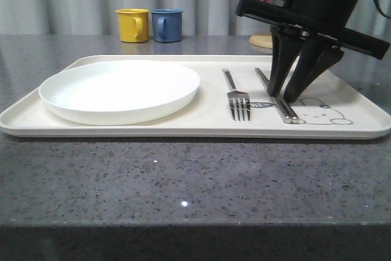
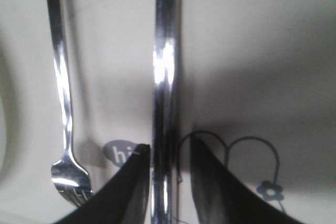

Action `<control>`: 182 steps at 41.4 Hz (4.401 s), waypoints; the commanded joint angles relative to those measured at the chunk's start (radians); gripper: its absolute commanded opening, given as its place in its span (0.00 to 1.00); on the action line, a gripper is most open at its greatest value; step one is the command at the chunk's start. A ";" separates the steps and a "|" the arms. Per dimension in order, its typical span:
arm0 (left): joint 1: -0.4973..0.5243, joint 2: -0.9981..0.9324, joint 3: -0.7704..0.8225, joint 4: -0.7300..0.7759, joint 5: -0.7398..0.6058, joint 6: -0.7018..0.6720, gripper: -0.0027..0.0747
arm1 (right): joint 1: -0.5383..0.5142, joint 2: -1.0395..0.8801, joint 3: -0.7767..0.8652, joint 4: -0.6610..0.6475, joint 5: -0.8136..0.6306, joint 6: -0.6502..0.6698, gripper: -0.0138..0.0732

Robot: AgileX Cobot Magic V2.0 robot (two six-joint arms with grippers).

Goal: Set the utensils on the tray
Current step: 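Carry the chopsticks onto the tray beside the fork and release, then move the right gripper back to the spoon and grasp it, then place the spoon on the tray beside the chopsticks and release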

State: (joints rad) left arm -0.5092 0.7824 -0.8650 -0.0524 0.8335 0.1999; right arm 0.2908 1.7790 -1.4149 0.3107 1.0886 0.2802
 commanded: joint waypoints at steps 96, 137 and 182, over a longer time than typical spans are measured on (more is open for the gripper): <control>-0.008 -0.004 -0.028 -0.003 -0.069 -0.007 0.51 | -0.503 -0.045 -0.029 -0.216 -0.005 -0.300 0.13; -0.008 -0.004 -0.028 -0.003 -0.069 -0.007 0.51 | -0.180 -0.192 -0.030 0.008 0.033 -0.274 0.09; -0.008 -0.004 -0.028 -0.003 -0.069 -0.007 0.51 | -0.113 -0.050 -0.029 -0.047 -0.021 -0.089 0.30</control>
State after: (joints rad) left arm -0.5092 0.7824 -0.8650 -0.0524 0.8335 0.1999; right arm 0.1771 1.7718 -1.4155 0.2624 1.0881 0.1932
